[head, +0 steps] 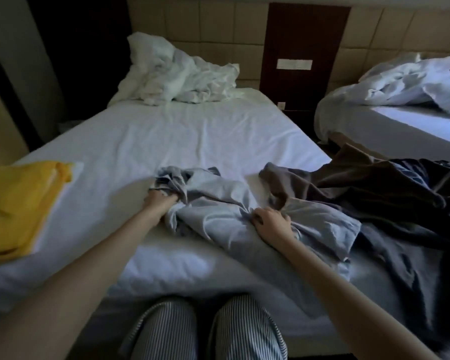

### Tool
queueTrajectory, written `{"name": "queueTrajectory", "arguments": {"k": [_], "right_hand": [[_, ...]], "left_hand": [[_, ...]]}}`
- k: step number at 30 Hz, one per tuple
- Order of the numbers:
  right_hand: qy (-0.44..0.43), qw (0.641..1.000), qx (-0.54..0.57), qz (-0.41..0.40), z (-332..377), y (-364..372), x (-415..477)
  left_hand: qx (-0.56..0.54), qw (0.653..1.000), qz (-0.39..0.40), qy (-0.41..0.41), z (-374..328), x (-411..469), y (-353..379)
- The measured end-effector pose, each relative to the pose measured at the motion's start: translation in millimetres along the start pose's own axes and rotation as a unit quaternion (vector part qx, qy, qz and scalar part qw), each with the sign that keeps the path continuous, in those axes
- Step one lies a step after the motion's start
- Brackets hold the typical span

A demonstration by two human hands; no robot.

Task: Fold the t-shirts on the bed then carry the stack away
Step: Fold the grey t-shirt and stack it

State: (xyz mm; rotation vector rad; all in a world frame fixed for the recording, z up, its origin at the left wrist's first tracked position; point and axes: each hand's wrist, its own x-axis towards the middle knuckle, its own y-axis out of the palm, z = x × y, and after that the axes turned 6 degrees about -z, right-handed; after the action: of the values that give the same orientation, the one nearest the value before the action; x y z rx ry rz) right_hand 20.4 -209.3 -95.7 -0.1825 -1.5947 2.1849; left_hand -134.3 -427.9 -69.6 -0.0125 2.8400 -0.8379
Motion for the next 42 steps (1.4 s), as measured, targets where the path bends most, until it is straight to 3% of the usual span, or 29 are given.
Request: {"name": "queueTrajectory", "arguments": {"k": [2, 4, 6, 7, 9, 11, 15, 17, 20, 22, 26, 30, 35, 37, 40, 42], "right_hand": [[-0.020, 0.998, 0.019, -0.060, 11, 6, -10], [-0.066, 0.993, 0.029, -0.098, 19, 9, -23], [-0.142, 0.983, 0.082, -0.079, 28, 10, -37], [-0.173, 0.975, 0.131, -0.051, 33, 9, -44], [-0.195, 0.957, 0.212, -0.030, 35, 2, -49], [-0.179, 0.954, 0.224, -0.089, 25, -5, -47], [-0.048, 0.939, 0.214, -0.266, -19, -15, -38], [0.014, 0.950, 0.130, -0.285, -39, -26, -28], [0.030, 0.986, -0.035, -0.160, -66, -38, -4], [0.050, 0.991, -0.107, -0.063, -80, -42, 13], [0.095, 0.991, -0.083, 0.048, -108, -41, 37], [0.074, 0.994, -0.074, -0.028, -131, -39, 42], [0.029, 0.986, 0.075, -0.143, -157, -55, 48], [0.026, 0.973, 0.026, -0.227, -173, -79, 48], [0.019, 0.920, -0.180, -0.347, -211, -126, 45], [0.059, 0.899, -0.263, -0.345, -234, -145, 36]], "left_hand": [[0.134, 0.979, -0.125, 0.088, 1, -7, 4], [0.181, 0.928, -0.190, 0.263, -10, -29, 8], [0.148, 0.862, -0.141, 0.463, -20, -39, 22], [0.143, 0.843, -0.050, 0.517, -27, -49, 28], [0.228, 0.814, 0.160, 0.510, -36, -73, 43], [0.341, 0.784, 0.281, 0.437, -42, -84, 56], [0.406, 0.750, 0.336, 0.400, -25, -71, 57], [0.412, 0.735, 0.325, 0.430, -14, -68, 57], [0.374, 0.752, 0.276, 0.467, -7, -69, 67], [0.328, 0.773, 0.236, 0.489, -10, -69, 77], [0.261, 0.810, 0.160, 0.500, -19, -67, 104], [0.200, 0.843, 0.092, 0.491, -30, -66, 132], [0.206, 0.838, 0.045, 0.503, -46, -64, 164], [0.214, 0.837, 0.042, 0.501, -50, -64, 172], [0.217, 0.836, 0.048, 0.501, -58, -65, 182], [0.220, 0.834, 0.051, 0.504, -60, -66, 185]]}}
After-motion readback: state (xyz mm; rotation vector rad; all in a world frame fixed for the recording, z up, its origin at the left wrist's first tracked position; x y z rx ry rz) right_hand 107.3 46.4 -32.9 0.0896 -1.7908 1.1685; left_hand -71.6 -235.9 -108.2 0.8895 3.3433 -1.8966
